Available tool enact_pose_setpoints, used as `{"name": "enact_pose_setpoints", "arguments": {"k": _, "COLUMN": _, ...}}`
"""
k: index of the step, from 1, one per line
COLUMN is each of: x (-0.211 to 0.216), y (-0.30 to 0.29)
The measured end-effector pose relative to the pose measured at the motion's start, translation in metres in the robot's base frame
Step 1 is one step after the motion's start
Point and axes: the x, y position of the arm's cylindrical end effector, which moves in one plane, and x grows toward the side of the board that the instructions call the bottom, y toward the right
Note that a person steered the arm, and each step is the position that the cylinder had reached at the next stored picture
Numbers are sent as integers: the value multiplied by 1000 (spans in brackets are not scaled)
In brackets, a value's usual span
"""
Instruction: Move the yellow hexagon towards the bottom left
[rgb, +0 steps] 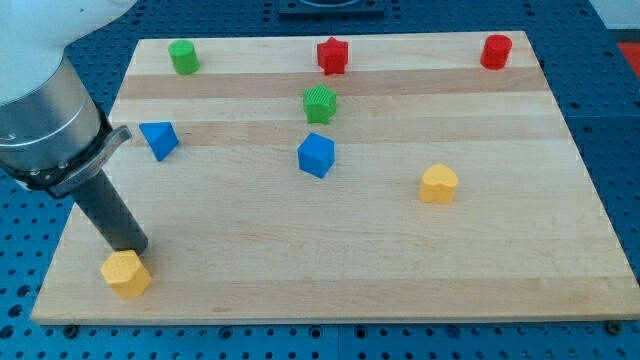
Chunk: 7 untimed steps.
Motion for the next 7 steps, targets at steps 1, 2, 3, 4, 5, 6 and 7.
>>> {"name": "enact_pose_setpoints", "arguments": {"k": 1, "x": 0, "y": 0}}
{"name": "enact_pose_setpoints", "arguments": {"k": 2, "x": -4, "y": 20}}
{"name": "enact_pose_setpoints", "arguments": {"k": 3, "x": -5, "y": 51}}
{"name": "enact_pose_setpoints", "arguments": {"k": 4, "x": 9, "y": 84}}
{"name": "enact_pose_setpoints", "arguments": {"k": 5, "x": 33, "y": 103}}
{"name": "enact_pose_setpoints", "arguments": {"k": 6, "x": 67, "y": 105}}
{"name": "enact_pose_setpoints", "arguments": {"k": 7, "x": 68, "y": 104}}
